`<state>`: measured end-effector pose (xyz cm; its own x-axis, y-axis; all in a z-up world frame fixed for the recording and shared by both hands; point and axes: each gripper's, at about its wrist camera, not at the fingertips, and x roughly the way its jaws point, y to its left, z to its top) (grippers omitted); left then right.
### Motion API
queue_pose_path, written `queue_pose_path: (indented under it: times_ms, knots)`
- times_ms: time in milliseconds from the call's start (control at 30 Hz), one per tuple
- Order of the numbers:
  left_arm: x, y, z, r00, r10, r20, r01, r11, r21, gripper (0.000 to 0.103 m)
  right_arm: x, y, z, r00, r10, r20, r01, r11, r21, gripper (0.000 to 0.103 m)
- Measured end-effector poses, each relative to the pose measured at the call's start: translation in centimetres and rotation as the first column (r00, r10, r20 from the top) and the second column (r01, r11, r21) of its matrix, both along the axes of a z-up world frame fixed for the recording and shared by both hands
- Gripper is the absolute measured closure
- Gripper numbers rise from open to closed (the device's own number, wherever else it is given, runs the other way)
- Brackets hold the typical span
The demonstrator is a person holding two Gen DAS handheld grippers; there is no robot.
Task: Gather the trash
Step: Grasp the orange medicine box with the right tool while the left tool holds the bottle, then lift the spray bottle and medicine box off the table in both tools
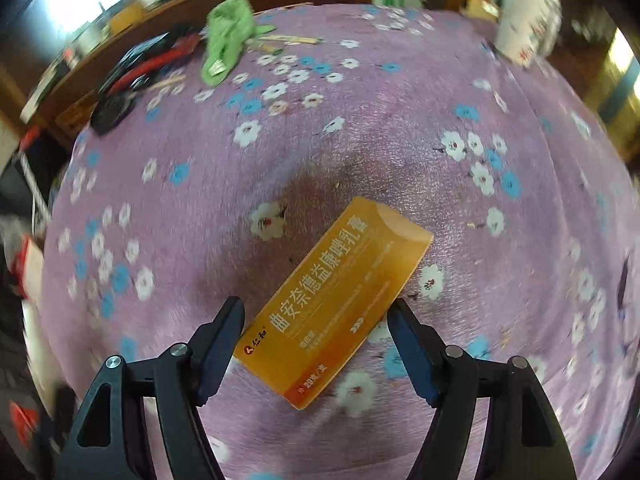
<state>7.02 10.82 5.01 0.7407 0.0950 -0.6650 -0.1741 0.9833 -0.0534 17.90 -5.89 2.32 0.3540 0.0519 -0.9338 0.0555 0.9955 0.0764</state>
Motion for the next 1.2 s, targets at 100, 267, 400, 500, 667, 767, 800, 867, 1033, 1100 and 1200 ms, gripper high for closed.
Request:
queue_pose_path:
  times_ms: [100,267,400,500,667,767,800,867,1033,1100,1200]
  knots:
    - [0.0,-0.3,-0.1,1.000,-0.007,-0.007,0.008,1.000,0.007,0.074,-1.5,-1.0,0.5,0.998,0.064,0.023,-0.063,0.997,-0.050,0.037]
    - [0.2,-0.8,-0.4,1.000,-0.022,-0.017,0.022,0.999,0.027,0.074,-3.8,-3.3,0.7,0.990,0.126,0.057,-0.122,0.990,-0.070,0.040]
    - [0.2,-0.9,-0.6,0.999,-0.038,-0.028,0.039,0.999,0.018,0.074,-5.1,-4.2,-0.2,0.988,0.122,0.091,-0.119,0.992,-0.040,0.046]
    - [0.4,-0.9,-0.8,0.998,-0.043,-0.035,0.043,0.999,0.014,0.074,-5.7,-4.5,-0.4,0.986,0.100,0.132,-0.098,0.995,-0.016,0.053]
    - [0.4,-0.8,-0.9,0.998,-0.045,-0.038,0.045,0.999,0.008,0.074,-6.7,-4.4,-0.3,0.973,0.087,0.212,-0.095,0.995,0.029,0.053]
    - [0.4,-0.9,-0.9,0.998,-0.046,-0.030,0.047,0.999,0.010,0.074,-7.4,-3.9,0.4,0.956,0.115,0.269,-0.124,0.992,0.016,0.053]
    - [0.3,-1.0,-0.8,0.999,-0.045,-0.026,0.045,0.999,0.016,0.074,-7.7,-3.7,0.7,0.949,0.128,0.288,-0.135,0.991,0.007,0.053]
    - [0.1,-1.0,-0.6,0.999,-0.043,-0.017,0.043,0.999,0.023,0.074,-8.3,-3.3,1.1,0.938,0.151,0.312,-0.163,0.987,0.013,0.053]
    - [-0.2,-1.1,-0.3,0.999,-0.037,-0.001,0.037,0.999,0.036,0.074,-9.6,-2.0,2.2,0.911,0.194,0.364,-0.213,0.977,0.011,0.053]
    - [-0.2,-1.2,-0.1,0.999,-0.034,0.003,0.034,0.998,0.043,0.074,-10.0,-1.5,2.3,0.903,0.212,0.373,-0.232,0.973,0.010,0.053]
    - [-0.3,-1.2,-0.1,1.000,-0.030,0.005,0.030,0.998,0.046,0.074,-10.4,-0.9,2.5,0.893,0.230,0.387,-0.252,0.968,0.005,0.053]
